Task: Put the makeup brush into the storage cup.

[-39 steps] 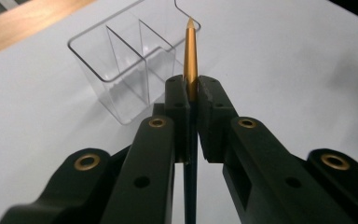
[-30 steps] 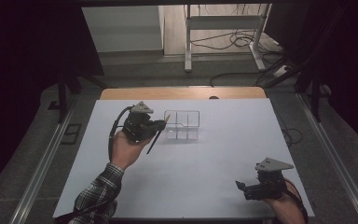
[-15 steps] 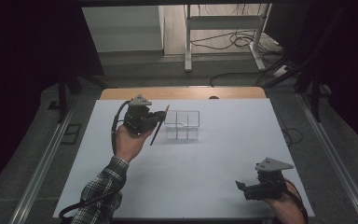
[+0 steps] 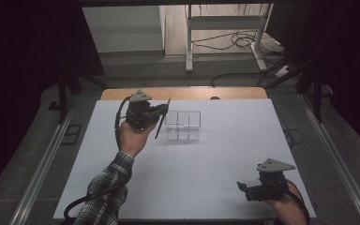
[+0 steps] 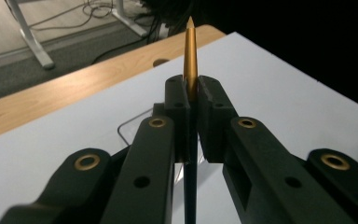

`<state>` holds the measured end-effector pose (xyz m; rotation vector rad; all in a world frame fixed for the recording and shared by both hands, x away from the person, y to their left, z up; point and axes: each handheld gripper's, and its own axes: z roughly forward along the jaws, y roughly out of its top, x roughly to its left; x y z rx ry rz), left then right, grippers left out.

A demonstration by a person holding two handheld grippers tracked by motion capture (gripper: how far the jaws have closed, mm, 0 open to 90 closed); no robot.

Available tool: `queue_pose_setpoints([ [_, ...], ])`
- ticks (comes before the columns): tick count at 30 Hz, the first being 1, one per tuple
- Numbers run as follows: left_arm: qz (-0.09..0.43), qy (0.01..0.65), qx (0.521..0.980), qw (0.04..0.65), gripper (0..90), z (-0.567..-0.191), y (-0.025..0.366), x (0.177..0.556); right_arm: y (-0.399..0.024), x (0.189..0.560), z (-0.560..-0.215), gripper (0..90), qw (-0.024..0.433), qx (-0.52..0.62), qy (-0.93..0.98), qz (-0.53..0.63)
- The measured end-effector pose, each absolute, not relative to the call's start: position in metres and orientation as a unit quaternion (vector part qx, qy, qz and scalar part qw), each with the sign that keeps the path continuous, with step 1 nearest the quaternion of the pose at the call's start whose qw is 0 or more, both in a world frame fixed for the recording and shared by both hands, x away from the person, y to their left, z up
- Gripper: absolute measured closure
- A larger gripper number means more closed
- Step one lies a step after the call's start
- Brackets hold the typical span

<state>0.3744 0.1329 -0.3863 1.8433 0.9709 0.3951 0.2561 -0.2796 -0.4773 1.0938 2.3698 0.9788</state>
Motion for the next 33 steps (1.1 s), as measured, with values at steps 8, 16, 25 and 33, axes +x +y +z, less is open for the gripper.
queue_pose_setpoints([
  [8,0.172,0.400,0.746,0.504,84.4,-0.386,0.132,0.381,-0.280,0.256,-0.477,0.0,0.176,0.386,0.837,0.346],
  [16,0.178,0.395,0.738,0.517,84.5,-0.386,0.130,0.387,-0.280,0.256,-0.477,0.0,0.175,0.385,0.837,0.347],
  [25,0.193,0.387,0.737,0.519,84.5,-0.386,0.122,0.394,-0.280,0.256,-0.477,0.0,0.175,0.383,0.838,0.347],
  [33,0.203,0.390,0.731,0.522,84.5,-0.389,0.120,0.401,-0.279,0.256,-0.477,0.0,0.174,0.382,0.839,0.347],
])
